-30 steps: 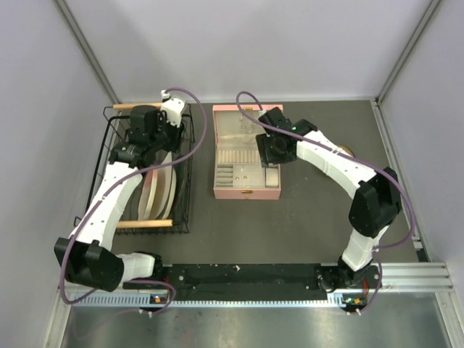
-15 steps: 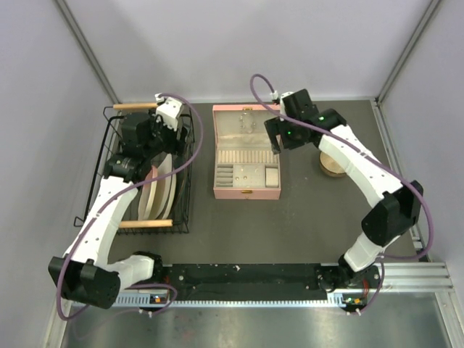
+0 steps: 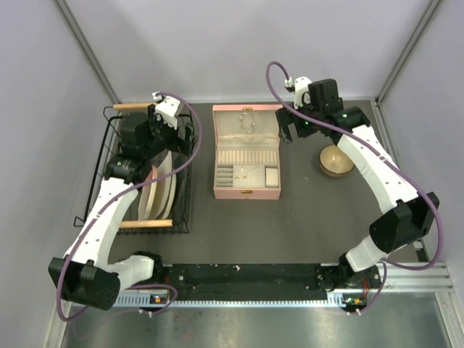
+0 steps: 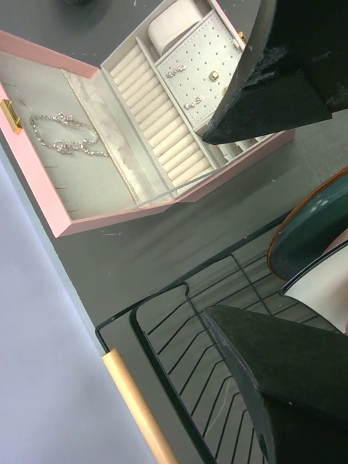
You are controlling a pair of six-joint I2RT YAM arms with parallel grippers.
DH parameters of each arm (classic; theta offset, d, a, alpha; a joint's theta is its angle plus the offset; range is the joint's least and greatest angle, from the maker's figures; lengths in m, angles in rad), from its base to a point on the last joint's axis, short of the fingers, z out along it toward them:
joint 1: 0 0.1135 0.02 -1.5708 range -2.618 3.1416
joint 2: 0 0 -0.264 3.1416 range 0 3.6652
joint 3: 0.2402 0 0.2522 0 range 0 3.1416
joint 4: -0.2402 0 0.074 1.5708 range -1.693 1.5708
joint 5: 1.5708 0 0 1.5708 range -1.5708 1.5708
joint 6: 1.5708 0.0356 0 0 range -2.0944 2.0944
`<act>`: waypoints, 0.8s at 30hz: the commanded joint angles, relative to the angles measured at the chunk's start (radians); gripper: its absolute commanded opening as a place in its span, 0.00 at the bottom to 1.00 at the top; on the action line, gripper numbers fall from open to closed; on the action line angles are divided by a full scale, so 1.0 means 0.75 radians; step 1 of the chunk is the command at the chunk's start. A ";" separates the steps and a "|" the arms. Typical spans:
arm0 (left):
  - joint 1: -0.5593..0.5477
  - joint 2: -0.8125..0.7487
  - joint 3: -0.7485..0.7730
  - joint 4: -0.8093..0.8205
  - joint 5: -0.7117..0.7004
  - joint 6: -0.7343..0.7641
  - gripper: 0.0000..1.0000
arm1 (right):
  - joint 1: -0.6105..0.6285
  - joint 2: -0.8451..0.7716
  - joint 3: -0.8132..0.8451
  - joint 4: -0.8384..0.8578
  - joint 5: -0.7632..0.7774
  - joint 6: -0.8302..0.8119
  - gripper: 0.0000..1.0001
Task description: Organize the mixed jewelry
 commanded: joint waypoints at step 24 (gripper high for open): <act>0.008 0.053 0.170 -0.009 0.059 -0.023 0.99 | -0.145 0.349 0.231 0.311 -0.462 -0.255 0.99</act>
